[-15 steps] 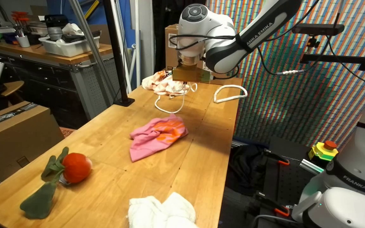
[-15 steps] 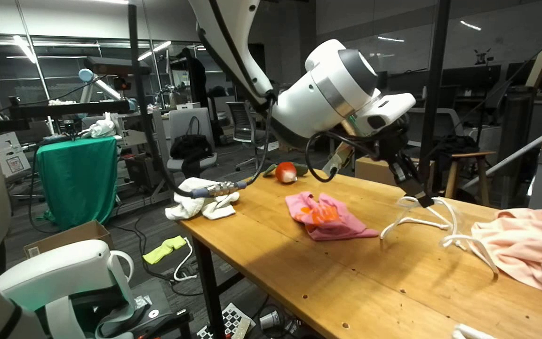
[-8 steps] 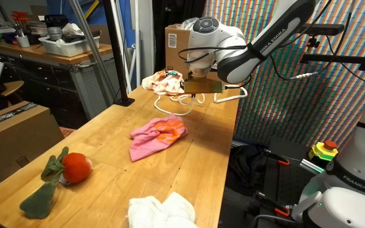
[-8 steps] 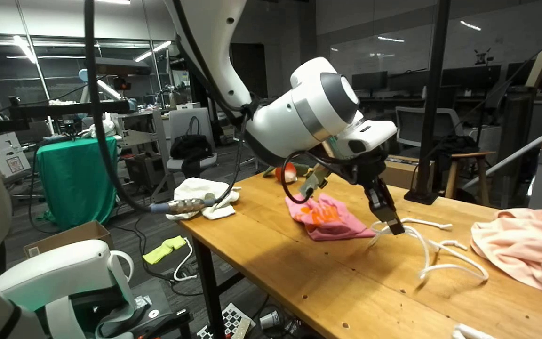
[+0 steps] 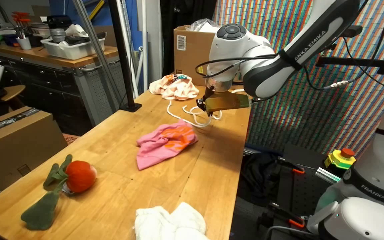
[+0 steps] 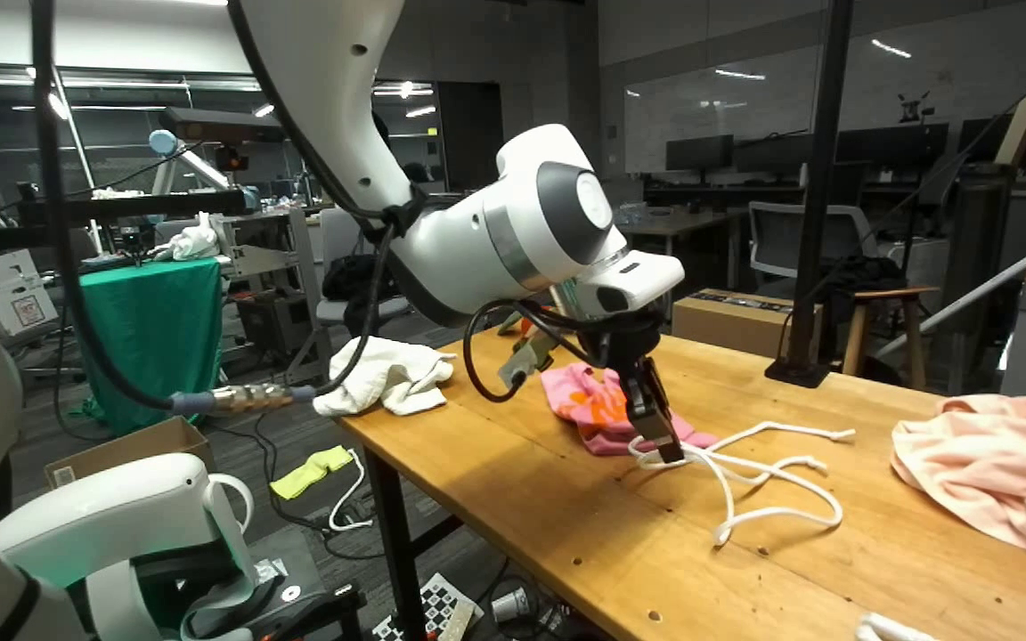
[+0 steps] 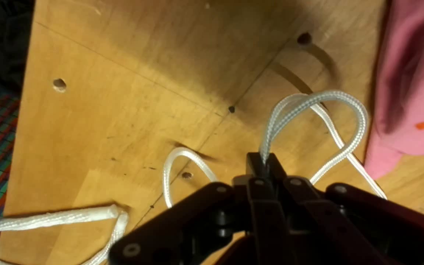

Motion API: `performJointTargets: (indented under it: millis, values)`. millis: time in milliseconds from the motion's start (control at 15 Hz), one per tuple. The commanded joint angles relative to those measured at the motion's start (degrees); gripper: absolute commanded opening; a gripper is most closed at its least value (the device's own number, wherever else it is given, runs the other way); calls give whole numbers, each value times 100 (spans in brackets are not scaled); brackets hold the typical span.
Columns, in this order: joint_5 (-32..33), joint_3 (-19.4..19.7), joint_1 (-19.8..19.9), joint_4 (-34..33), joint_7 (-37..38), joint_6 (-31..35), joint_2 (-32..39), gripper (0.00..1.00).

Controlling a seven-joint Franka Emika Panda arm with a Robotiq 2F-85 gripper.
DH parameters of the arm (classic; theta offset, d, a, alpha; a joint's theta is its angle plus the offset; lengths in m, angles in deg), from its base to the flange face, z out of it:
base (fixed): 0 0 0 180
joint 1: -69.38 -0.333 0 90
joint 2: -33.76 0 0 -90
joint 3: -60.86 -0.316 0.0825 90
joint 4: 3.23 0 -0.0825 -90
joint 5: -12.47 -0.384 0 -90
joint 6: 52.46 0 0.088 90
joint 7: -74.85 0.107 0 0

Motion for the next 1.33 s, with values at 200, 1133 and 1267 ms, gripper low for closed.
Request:
performJointTargets:
  millis: [200,1133,1267]
  values:
    - [-306,-38,150,757,-471,61,-362,5]
    - [-2245,-600,-69,550,-3009,-440,-1134,98]
    - [-2336,-740,-61,267,-3290,-515,-1206,100]
